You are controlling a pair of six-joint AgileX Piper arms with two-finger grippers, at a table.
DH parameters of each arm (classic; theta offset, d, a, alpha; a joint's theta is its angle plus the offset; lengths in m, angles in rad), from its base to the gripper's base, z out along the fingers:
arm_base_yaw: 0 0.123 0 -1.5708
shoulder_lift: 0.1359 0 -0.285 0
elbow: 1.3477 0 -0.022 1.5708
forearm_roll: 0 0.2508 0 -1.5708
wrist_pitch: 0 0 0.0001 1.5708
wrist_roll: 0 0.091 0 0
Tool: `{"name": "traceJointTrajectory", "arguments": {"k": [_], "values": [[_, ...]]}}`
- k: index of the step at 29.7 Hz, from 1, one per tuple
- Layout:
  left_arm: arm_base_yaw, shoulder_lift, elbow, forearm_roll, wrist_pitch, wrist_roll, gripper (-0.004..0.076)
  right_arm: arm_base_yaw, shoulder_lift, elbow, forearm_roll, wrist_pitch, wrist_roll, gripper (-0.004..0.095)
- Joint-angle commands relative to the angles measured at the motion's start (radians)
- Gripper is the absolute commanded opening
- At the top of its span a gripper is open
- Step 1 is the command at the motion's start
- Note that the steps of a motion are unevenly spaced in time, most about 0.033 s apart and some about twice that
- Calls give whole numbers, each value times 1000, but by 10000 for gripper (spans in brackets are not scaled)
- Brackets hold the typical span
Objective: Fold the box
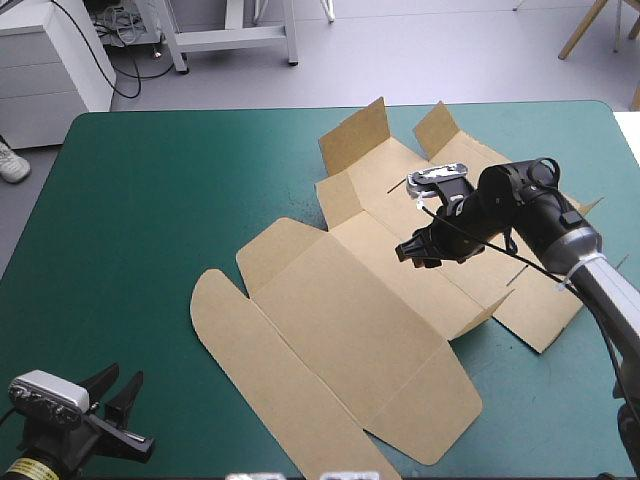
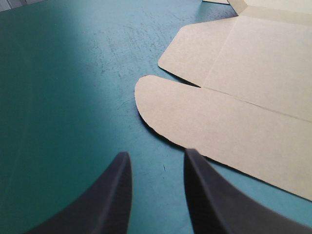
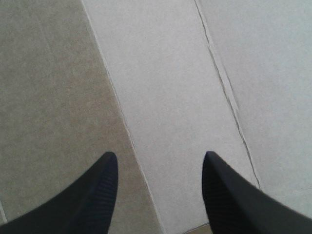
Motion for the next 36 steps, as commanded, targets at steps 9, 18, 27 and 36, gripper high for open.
{"name": "traceJointTrajectory", "arguments": {"k": [9,18,27,36], "values": [[-6,16,-23,-9,-73,1,251,-1,-35,-35,-8,-19,-7,486],[-6,16,-23,-9,-73,1,251,-1,-35,-35,-8,-11,-35,486],[-6,16,-23,-9,-73,1,251,-1,-35,-35,-16,-25,-37,486],[-6,16,-23,-9,-73,1,251,-2,-37,-130,-102,80,71,656]]}}
